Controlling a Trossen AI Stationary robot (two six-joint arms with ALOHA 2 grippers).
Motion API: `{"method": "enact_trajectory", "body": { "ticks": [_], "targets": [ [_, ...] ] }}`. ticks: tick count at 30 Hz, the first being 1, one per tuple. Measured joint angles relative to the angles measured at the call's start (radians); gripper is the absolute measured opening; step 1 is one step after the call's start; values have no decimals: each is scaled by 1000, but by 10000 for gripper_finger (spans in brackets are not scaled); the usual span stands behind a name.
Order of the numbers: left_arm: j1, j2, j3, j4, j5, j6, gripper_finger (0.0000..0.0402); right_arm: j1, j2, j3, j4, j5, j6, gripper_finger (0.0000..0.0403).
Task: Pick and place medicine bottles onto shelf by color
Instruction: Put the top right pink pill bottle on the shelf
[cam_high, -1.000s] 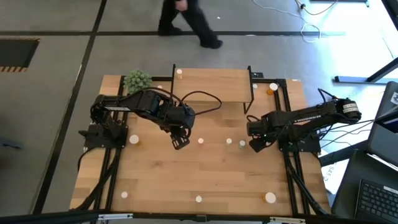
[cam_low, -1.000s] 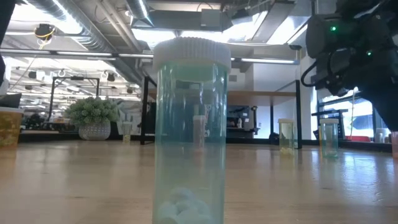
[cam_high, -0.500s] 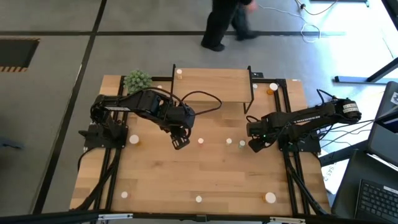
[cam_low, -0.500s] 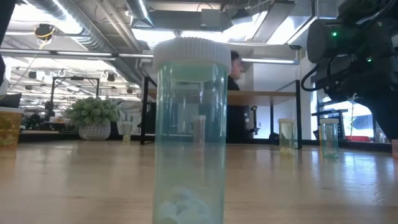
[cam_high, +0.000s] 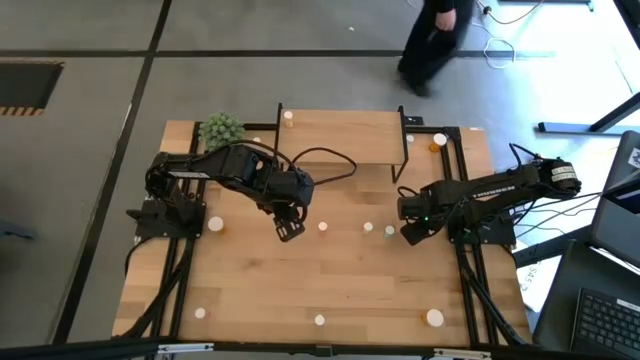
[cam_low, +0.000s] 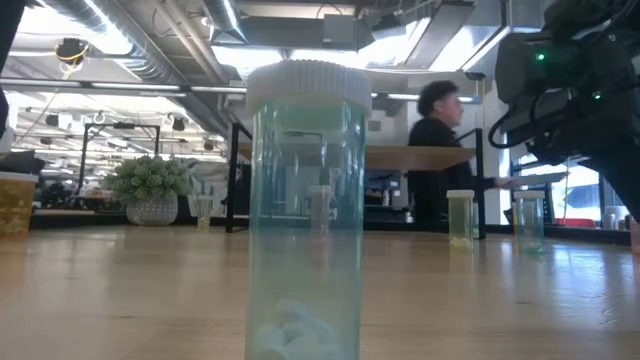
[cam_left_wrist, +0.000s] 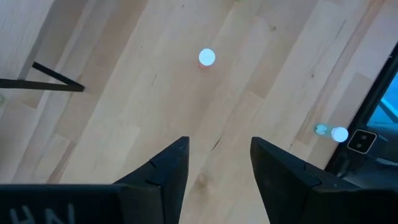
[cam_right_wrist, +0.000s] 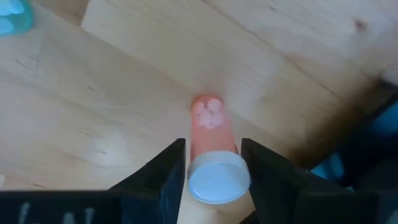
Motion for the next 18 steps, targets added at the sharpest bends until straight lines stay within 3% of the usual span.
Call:
{"method": "enact_trajectory", "body": {
  "ticks": [18],
  "targets": [
    [0, 0, 0, 0, 0, 0, 166, 0, 0, 0, 2, 8, -1, 156]
  ]
}}
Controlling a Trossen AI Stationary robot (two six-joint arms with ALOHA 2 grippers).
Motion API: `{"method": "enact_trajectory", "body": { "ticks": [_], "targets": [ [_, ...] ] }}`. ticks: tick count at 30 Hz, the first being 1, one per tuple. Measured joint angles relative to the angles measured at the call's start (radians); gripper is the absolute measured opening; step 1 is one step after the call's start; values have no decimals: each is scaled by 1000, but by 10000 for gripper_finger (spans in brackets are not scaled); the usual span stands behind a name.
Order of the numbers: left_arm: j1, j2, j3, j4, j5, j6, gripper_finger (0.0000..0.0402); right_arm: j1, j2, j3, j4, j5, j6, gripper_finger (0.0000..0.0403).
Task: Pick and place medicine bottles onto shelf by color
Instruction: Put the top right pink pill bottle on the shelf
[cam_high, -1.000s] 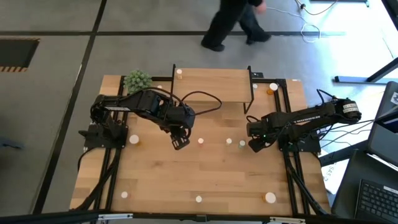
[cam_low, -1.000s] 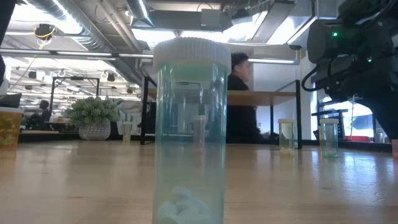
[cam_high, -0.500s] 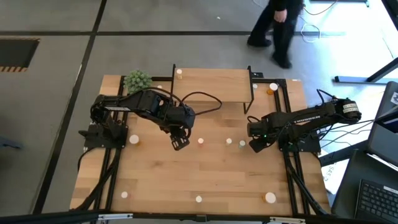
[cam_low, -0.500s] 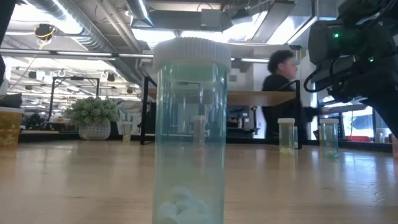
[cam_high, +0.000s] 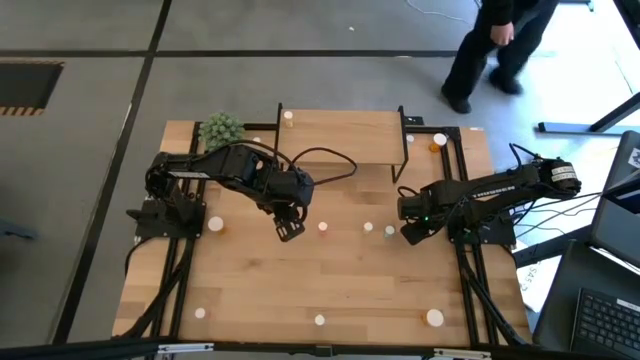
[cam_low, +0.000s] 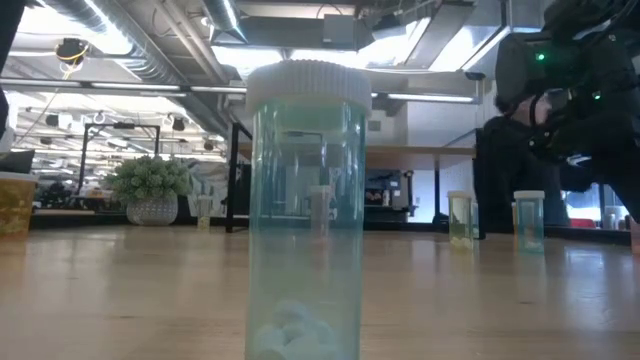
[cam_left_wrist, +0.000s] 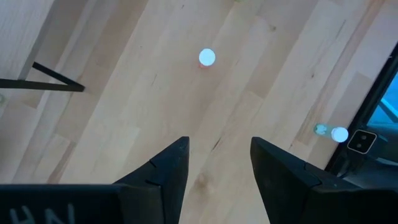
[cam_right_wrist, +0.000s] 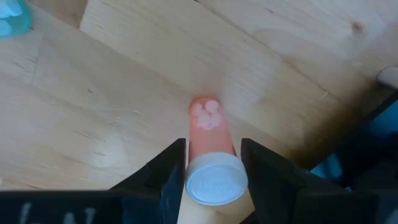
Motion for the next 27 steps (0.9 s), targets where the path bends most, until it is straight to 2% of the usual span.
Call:
{"method": "enact_trajectory", "body": {
  "ticks": [9, 20, 27],
  "targets": [
    [0, 0, 0, 0, 0, 0, 166, 0, 0, 0, 0, 1, 0, 119],
    [0, 0, 0, 0, 0, 0, 166, 0, 0, 7, -1, -3, -13, 119],
    [0, 0, 0, 0, 0, 0, 166, 0, 0, 100, -57, -4, -49, 119]
  ]
}}
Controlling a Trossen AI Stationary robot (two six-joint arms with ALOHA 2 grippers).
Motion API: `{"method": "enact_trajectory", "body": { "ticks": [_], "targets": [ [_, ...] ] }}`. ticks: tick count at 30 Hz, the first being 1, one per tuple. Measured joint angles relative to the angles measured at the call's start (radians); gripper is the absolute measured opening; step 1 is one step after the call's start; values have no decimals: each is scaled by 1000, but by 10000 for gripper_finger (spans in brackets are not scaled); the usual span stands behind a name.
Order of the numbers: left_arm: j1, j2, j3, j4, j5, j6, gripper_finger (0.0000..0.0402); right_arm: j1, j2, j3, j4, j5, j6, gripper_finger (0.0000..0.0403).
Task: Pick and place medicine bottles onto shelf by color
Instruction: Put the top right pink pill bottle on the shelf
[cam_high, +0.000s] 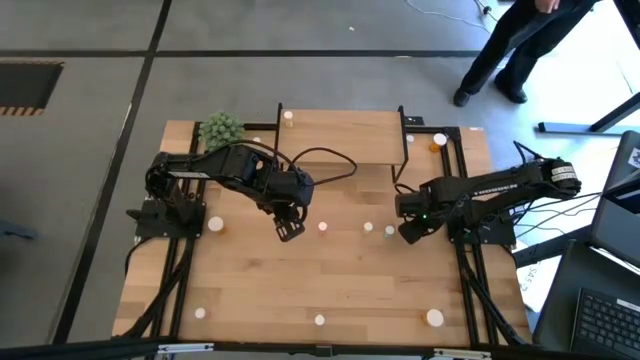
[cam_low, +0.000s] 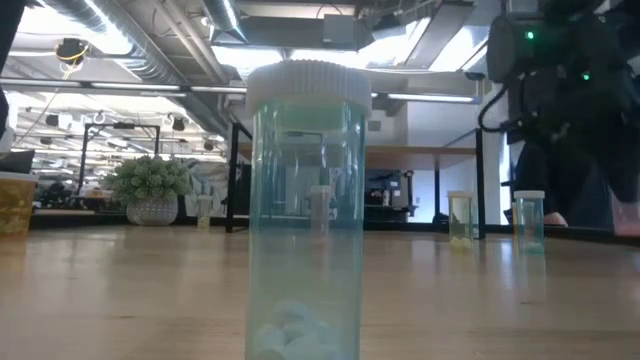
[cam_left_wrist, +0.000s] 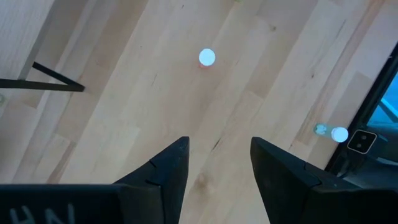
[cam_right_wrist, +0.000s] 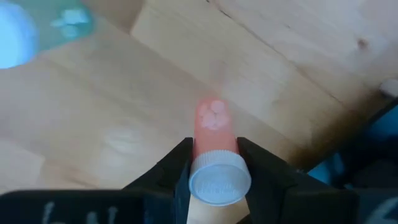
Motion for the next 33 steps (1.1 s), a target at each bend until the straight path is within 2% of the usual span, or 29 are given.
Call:
{"method": "enact_trajectory", "body": {
  "ticks": [11, 16, 19, 22, 28, 33],
  "targets": [
    [0, 0, 0, 0, 0, 0, 166, 0, 0, 261, -220, 4, -53, 119],
    [3, 0, 0, 4, -1, -5, 166, 0, 0, 398, -229, 37, -117, 119],
    [6, 0, 0, 26, -20, -5, 166, 0, 0, 484, -223, 93, -148, 119],
    [8, 0, 0, 62, -68, -5, 166, -2, 0, 558, -223, 143, -186, 119],
    [9, 0, 0, 108, -230, -7, 166, -40, 6, 663, -205, 231, -269, 119],
    [9, 0, 0, 128, -382, -26, 166, -98, 28, 698, -114, 241, -399, 119]
  ]
}}
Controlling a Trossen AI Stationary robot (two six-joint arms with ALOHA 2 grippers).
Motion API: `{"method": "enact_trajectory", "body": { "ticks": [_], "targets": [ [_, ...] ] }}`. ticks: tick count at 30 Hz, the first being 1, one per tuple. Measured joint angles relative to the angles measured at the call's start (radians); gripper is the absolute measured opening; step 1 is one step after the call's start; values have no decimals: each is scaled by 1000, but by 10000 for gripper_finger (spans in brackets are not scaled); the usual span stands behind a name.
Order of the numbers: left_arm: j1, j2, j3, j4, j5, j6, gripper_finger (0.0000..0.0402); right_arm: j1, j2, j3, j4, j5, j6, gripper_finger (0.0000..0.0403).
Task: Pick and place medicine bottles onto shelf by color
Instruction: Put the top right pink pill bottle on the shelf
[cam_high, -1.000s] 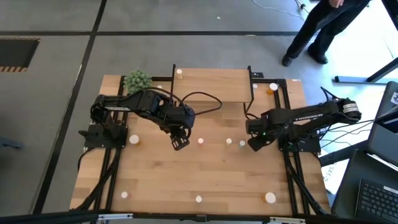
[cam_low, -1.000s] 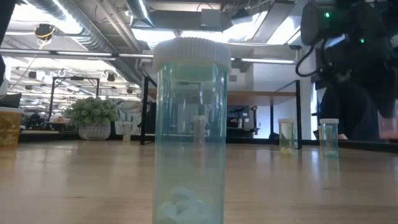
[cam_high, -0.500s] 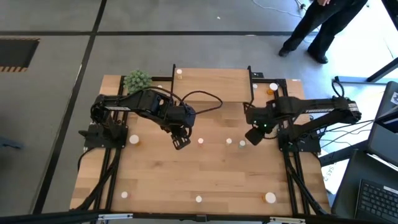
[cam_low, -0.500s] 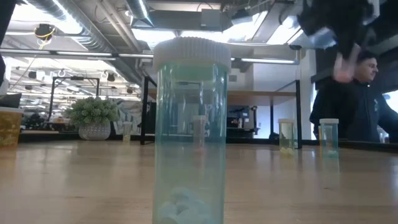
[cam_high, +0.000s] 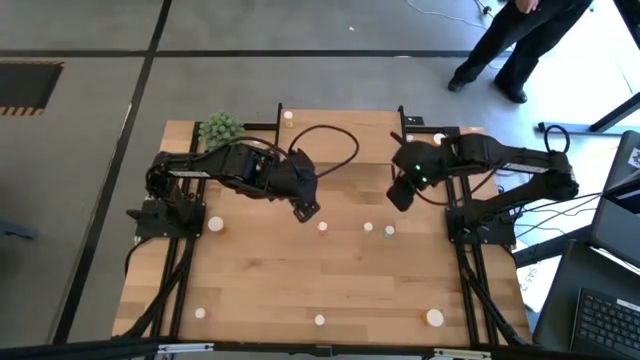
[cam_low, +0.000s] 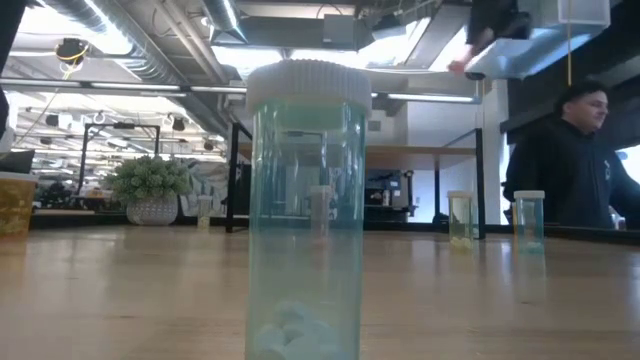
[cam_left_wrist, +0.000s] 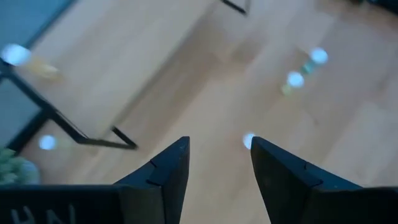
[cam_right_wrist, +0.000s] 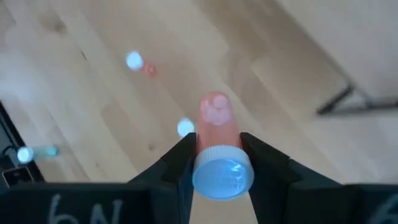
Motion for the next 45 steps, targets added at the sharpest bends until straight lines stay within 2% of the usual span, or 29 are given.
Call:
{"method": "enact_trajectory", "body": {
  "ticks": [3, 10, 17, 27, 34, 39, 45],
  "targets": [
    [3, 0, 0, 15, -45, -3, 166, -48, 40, 30, 36, 0, -96, 119],
    [33, 0, 0, 21, -33, -4, 166, -177, 159, 202, 34, -11, -270, 119],
    [55, 0, 0, 20, -50, -1, 166, -291, 307, 398, -23, -85, -443, 119],
    [89, -5, 0, 18, -102, 0, 166, -391, 536, 684, -95, -191, -636, 119],
    [104, -28, 1, 20, -100, -1, 166, -444, 694, 856, -104, -195, -718, 119],
    [106, -40, 0, 21, -81, -2, 166, -474, 789, 940, -99, -195, -765, 119],
    [106, -45, 0, 20, -76, -3, 166, -503, 851, 930, -71, -214, -790, 119]
  ]
}}
